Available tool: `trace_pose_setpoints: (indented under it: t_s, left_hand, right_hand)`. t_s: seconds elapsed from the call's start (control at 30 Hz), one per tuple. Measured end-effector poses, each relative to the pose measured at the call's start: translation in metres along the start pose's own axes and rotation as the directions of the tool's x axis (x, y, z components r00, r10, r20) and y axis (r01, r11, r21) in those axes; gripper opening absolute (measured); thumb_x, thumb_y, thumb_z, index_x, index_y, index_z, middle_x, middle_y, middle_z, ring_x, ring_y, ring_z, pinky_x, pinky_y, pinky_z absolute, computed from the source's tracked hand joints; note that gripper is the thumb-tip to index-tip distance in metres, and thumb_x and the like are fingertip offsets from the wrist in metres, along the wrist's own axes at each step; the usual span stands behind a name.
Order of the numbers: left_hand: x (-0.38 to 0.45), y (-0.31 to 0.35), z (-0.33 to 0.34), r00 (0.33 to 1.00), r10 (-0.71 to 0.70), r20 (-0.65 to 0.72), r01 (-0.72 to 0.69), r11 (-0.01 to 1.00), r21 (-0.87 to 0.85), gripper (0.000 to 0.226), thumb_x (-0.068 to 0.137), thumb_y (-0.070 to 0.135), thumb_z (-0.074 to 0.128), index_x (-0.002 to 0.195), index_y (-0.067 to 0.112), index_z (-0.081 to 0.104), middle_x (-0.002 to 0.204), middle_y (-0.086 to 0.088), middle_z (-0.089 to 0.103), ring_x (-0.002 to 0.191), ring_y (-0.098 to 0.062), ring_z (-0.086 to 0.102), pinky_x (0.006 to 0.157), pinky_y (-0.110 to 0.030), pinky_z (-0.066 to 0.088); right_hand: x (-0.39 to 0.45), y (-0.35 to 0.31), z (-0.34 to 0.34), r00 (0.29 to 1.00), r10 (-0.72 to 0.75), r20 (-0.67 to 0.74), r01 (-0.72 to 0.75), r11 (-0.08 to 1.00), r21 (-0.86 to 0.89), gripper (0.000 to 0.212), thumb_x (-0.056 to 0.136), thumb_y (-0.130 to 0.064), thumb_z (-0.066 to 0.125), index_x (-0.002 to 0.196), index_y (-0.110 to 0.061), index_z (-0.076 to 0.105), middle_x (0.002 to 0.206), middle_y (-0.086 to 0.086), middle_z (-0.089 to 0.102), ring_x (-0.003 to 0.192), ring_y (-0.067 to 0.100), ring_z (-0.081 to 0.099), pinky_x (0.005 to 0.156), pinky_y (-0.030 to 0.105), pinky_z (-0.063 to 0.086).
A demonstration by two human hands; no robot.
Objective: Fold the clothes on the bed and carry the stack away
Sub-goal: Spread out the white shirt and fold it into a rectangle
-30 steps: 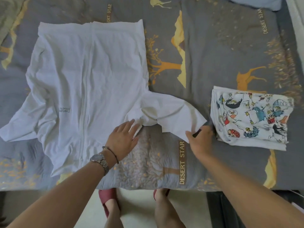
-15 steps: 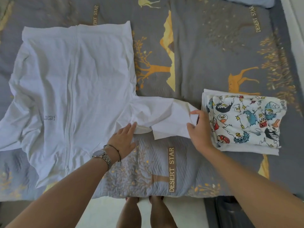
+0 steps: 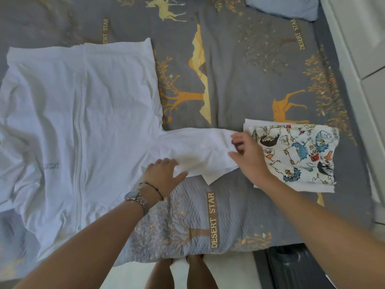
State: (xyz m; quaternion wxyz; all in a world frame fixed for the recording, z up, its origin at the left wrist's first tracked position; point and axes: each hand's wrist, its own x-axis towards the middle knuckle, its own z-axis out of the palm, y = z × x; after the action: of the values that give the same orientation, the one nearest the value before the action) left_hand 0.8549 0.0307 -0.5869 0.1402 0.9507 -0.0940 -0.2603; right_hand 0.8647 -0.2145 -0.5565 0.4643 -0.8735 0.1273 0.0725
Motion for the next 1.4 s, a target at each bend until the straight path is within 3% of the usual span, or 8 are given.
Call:
trace_pose_setpoints:
  t_s: [0.13,0.27,0.5,0.63,0.83,0.93,1.07,1.4]
  left_hand:
    - [0.017,0.033,-0.012,0.986,-0.154,-0.06,0.099,0.84,-0.533,0.042,0.085,0.056,0.05,0.095,0.018,0.064,0.095,0.003,0.067,0.089,-0.015,0.06,0.073,-0.027,0.043]
    - [0.033,0.048,-0.006,0.969,-0.232,0.088,0.229,0.694,-0.683,0.041,0.081,0.05,0.061,0.101,0.015,0.063,0.097,-0.005,0.069,0.089,-0.019,0.064,0.072,-0.028,0.048]
    - [0.044,0.051,0.005,0.966,-0.256,0.044,0.216,0.697,-0.684,0.036,0.07,0.04,0.077,0.094,0.017,0.063,0.085,0.005,0.063,0.084,-0.013,0.061,0.062,-0.013,0.04]
    - [0.051,0.064,0.006,0.975,-0.223,0.022,0.197,0.804,-0.561,0.061,0.062,0.045,0.08,0.108,0.016,0.051,0.1,0.003,0.056,0.093,-0.016,0.055,0.076,-0.03,0.046]
    - [0.055,0.079,0.018,0.987,-0.152,-0.043,0.136,0.957,-0.258,0.037,0.083,0.035,0.06,0.109,0.012,0.046,0.11,-0.008,0.054,0.102,-0.028,0.051,0.078,-0.038,0.043]
    - [0.055,0.071,0.016,0.973,-0.176,-0.151,0.098,0.902,-0.42,0.025,0.097,0.029,0.039,0.097,0.007,0.051,0.096,-0.012,0.058,0.091,-0.029,0.053,0.072,-0.038,0.041]
    - [0.051,0.034,0.003,0.872,-0.432,-0.23,0.17,0.709,-0.685,0.021,0.099,0.027,0.034,0.091,0.009,0.042,0.073,-0.007,0.051,0.07,-0.026,0.047,0.057,-0.032,0.029]
    - [0.038,-0.076,-0.001,0.744,-0.659,-0.108,0.498,0.655,-0.568,0.029,0.097,0.024,0.039,0.103,-0.001,0.051,0.104,-0.028,0.06,0.095,-0.041,0.056,0.066,-0.035,0.035]
  right_hand:
    - [-0.018,-0.007,0.028,0.991,-0.021,0.135,0.003,0.992,0.128,0.039,0.079,0.011,0.055,0.111,-0.011,0.055,0.104,0.003,0.065,0.094,0.012,0.064,0.082,0.015,0.049]
    - [-0.028,-0.007,0.046,0.957,-0.045,0.285,-0.01,0.982,0.187,0.03,0.085,0.007,0.051,0.107,-0.014,0.05,0.104,-0.007,0.062,0.099,0.0,0.062,0.082,0.01,0.048]
    - [-0.023,0.009,0.035,0.997,0.008,0.073,-0.015,0.994,0.107,0.024,0.083,0.009,0.043,0.091,-0.011,0.054,0.092,0.001,0.068,0.088,0.004,0.064,0.069,0.006,0.042]
    - [-0.011,0.02,0.021,0.99,0.018,-0.139,-0.019,1.0,-0.007,0.025,0.081,0.009,0.048,0.092,-0.012,0.058,0.089,-0.002,0.062,0.084,0.011,0.059,0.072,0.01,0.043]
    - [0.002,0.037,0.015,0.995,0.099,-0.006,-0.099,0.989,-0.108,0.025,0.086,0.003,0.048,0.104,-0.009,0.06,0.101,0.0,0.062,0.095,0.013,0.058,0.084,0.022,0.045]
    - [0.005,0.039,0.02,0.99,0.141,0.01,-0.139,0.985,-0.105,0.022,0.09,-0.003,0.05,0.107,-0.01,0.061,0.104,-0.001,0.062,0.096,0.008,0.055,0.076,0.007,0.037]
    - [0.005,0.038,0.036,0.965,0.261,-0.004,-0.261,0.965,-0.003,0.021,0.094,-0.014,0.052,0.113,-0.008,0.058,0.111,0.003,0.062,0.099,0.009,0.054,0.082,0.018,0.038]
    - [-0.003,0.008,0.09,0.94,0.308,0.145,-0.329,0.932,0.154,0.036,0.084,-0.032,0.067,0.112,-0.012,0.058,0.097,0.0,0.061,0.091,0.017,0.062,0.081,0.037,0.054]
